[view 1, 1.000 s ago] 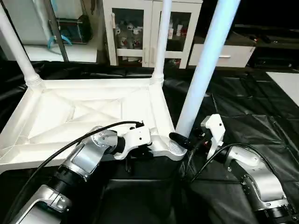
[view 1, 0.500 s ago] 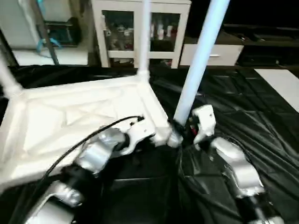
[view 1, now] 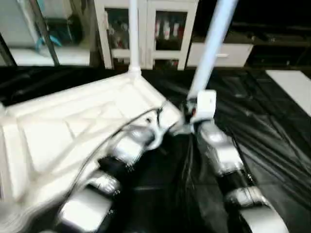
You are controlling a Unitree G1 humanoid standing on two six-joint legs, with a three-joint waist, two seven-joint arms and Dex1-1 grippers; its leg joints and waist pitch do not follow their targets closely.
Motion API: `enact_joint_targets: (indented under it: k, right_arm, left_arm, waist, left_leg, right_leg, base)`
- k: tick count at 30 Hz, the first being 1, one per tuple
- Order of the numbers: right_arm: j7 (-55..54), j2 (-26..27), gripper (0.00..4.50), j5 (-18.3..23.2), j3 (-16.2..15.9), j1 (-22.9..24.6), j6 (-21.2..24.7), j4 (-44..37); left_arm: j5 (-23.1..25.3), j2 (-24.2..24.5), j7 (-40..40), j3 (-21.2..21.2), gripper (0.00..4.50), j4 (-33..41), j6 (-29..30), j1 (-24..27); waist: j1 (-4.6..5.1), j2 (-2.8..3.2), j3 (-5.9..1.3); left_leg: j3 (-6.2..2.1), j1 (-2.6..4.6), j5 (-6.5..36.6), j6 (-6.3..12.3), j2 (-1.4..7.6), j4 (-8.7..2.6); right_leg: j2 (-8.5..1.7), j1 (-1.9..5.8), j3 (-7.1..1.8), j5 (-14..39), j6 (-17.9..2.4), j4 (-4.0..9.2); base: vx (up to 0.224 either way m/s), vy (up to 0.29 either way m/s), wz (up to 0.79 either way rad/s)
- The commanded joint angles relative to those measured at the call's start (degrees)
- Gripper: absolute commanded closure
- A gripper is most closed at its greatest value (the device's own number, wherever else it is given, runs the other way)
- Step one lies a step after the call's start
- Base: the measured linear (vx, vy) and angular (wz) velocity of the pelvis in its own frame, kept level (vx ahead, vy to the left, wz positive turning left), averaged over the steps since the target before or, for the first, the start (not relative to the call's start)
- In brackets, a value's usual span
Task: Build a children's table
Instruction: Insert table leg to table base
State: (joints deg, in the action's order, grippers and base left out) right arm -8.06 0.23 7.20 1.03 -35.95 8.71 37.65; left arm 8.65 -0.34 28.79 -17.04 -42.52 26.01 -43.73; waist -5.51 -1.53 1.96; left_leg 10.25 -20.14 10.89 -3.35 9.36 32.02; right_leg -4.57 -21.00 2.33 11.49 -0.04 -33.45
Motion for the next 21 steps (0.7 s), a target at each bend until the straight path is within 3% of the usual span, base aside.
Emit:
enact_joint_targets:
  k: [1, 4, 6, 9, 11, 13, 16, 17, 20, 21]
  right_arm:
    - [-6.23, -2.25, 2.65, -0.50, 4.94, 3.78, 3.31, 9.29]
    - [-7.14, -1.57, 2.65, -0.71, 4.77, 2.98, 2.47, 9.60]
    - [-6.61, -1.48, 2.65, -0.89, 4.44, 2.67, 1.96, 9.83]
    - [-5.98, -1.40, 2.65, -1.09, 4.24, 1.86, 0.70, 10.82]
    - [-6.04, -1.12, 2.65, -1.25, 4.11, 0.61, -0.76, 12.64]
    - [-5.78, -1.19, 2.65, -1.78, 3.39, -0.08, -1.00, 13.32]
    - [-4.32, -0.90, 2.65, -1.33, 3.16, -0.09, -1.76, 12.24]
    - [-3.82, -0.77, 2.09, -1.05, 3.18, -0.02, -2.15, 11.72]
    - [-2.95, -0.69, 1.95, -0.61, 3.06, 0.17, -2.00, 9.27]
    - [-2.26, -0.87, 1.89, -0.40, 2.93, 0.39, -1.82, 7.30]
  left_arm:
    - [-1.09, 0.32, -2.66, 2.56, 4.50, 0.15, -1.72, -1.59]
    - [-1.22, -0.02, -2.62, 2.57, 4.50, -0.71, -2.03, -2.14]
    - [-1.20, 0.03, -2.48, 2.55, 4.50, -0.90, -2.05, -2.20]
    - [-1.16, 0.15, -2.51, 2.68, 4.50, -1.71, -2.32, -2.53]
    - [-1.16, 0.04, -2.90, 3.12, 4.50, -3.36, -3.04, -3.25]
    - [-1.22, 0.01, -3.18, 3.29, 4.50, -4.04, -3.38, -3.58]
    - [-1.37, 0.12, -3.39, 3.36, 4.50, -4.35, -3.59, -3.70]
    - [-1.53, 0.19, -3.50, 3.29, 4.50, -4.59, -3.73, -3.81]
    - [-1.77, 0.40, -3.41, 3.28, 4.50, -4.92, -3.94, -3.90]
    - [-1.78, 0.50, -3.24, 3.33, 4.50, -5.23, -4.19, -4.03]
  waist:
    - [-0.05, -0.14, -2.47]
    - [-0.45, -0.20, -2.89]
    - [-0.54, -0.20, -2.84]
    - [-0.48, 0.06, -2.55]
    - [-0.20, 0.07, -2.36]
    - [-0.13, 0.07, -2.27]
    - [-0.15, 0.16, -2.36]
    - [-0.19, 0.14, -2.39]
    - [-0.20, 0.22, -2.39]
    - [-0.28, 0.64, -2.46]
  left_leg:
    - [-1.43, 0.47, 13.06, -0.84, 3.63, -4.33]
    - [-1.21, 0.32, 5.85, 1.37, 3.39, -3.62]
    - [-1.18, 0.28, 4.84, 2.31, 3.43, -3.53]
    - [-1.20, 0.47, 8.59, 1.93, 3.65, -3.89]
    - [-1.26, 0.66, 13.09, 0.16, 3.66, -4.29]
    - [-1.32, 0.70, 14.73, -0.67, 3.71, -4.46]
    - [-1.37, 0.62, 14.23, -0.83, 3.73, -4.48]
    - [-1.37, 0.61, 13.72, -0.79, 3.76, -4.45]
    - [-1.33, 0.54, 13.00, -0.50, 3.72, -4.39]
    - [-1.39, 0.56, 12.65, -0.46, 3.71, -4.37]
  right_leg:
    - [-4.45, 0.79, -2.42, 7.79, -9.05, 3.66]
    - [-4.18, 1.31, -2.21, -3.06, -10.05, 2.47]
    - [-4.20, 1.52, -2.13, -4.89, -10.62, 2.34]
    - [-4.37, 1.39, -2.13, 0.27, -10.83, 2.90]
    - [-4.30, 1.14, -2.21, 6.78, -10.11, 3.56]
    - [-4.36, 1.02, -2.27, 9.30, -9.53, 3.81]
    - [-4.33, 1.01, -2.32, 8.25, -9.00, 3.72]
    - [-4.32, 1.02, -2.29, 7.15, -9.11, 3.61]
    - [-4.23, 1.10, -2.27, 5.32, -9.42, 3.46]
    - [-4.26, 1.15, -2.25, 4.60, -9.71, 3.33]
  base:
    - [0.065, -0.008, 0.02]
    - [0.043, -0.006, 0.00]
    - [0.000, 0.000, 0.00]
    - [0.000, 0.000, 0.00]
    - [0.000, 0.000, 0.00]
    - [0.000, 0.000, 0.00]
    - [0.000, 0.000, 0.00]
    - [0.000, 0.000, 0.00]
    - [0.000, 0.000, 0.00]
    - [0.000, 0.000, 0.00]
